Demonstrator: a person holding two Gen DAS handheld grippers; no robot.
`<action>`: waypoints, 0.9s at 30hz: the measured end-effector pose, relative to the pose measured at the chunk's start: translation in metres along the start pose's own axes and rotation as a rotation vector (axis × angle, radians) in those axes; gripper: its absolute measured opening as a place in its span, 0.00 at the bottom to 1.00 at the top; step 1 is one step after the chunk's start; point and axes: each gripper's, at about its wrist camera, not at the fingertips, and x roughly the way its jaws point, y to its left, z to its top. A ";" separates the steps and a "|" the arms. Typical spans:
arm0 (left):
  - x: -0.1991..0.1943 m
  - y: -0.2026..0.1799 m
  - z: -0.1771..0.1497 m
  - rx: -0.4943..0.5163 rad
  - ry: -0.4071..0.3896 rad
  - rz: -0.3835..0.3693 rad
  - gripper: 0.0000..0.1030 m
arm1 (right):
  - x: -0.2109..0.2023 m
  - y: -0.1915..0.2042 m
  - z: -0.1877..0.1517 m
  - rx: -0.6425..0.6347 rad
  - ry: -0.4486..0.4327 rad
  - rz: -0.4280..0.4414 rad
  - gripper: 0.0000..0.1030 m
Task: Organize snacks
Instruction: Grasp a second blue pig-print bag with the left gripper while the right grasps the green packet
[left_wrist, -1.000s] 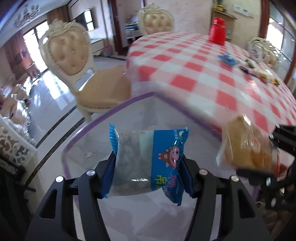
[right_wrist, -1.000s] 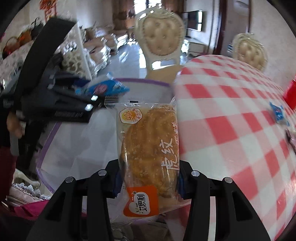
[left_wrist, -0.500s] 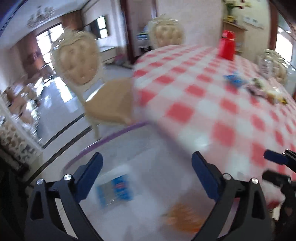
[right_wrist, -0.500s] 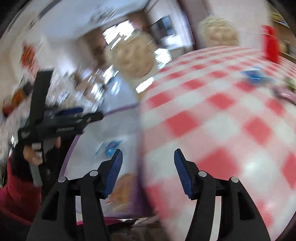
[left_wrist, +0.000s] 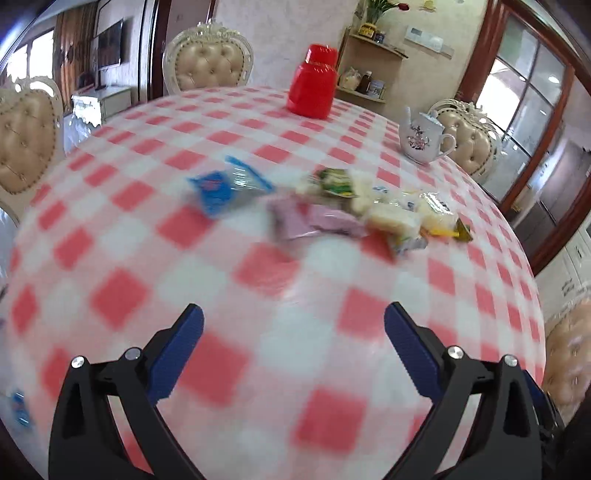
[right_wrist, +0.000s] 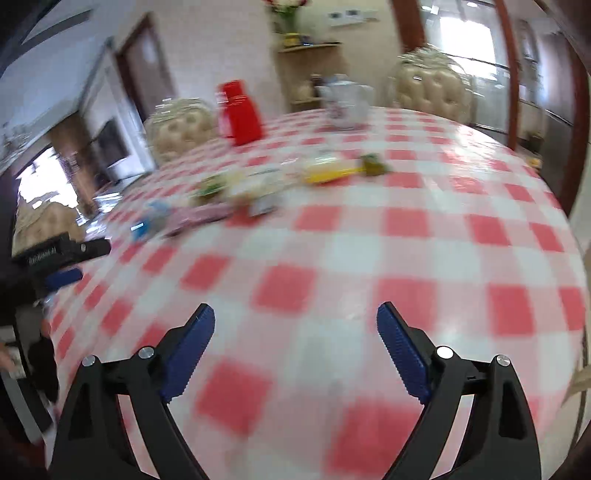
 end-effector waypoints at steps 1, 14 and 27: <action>0.010 -0.010 0.001 -0.008 -0.001 -0.006 0.95 | 0.010 -0.010 0.010 0.005 -0.002 -0.028 0.84; 0.074 -0.062 0.003 -0.014 -0.137 0.000 0.96 | 0.172 -0.082 0.128 -0.037 0.109 -0.129 0.84; 0.086 -0.061 0.007 -0.023 -0.079 -0.111 0.96 | 0.244 -0.074 0.175 -0.221 0.188 -0.070 0.40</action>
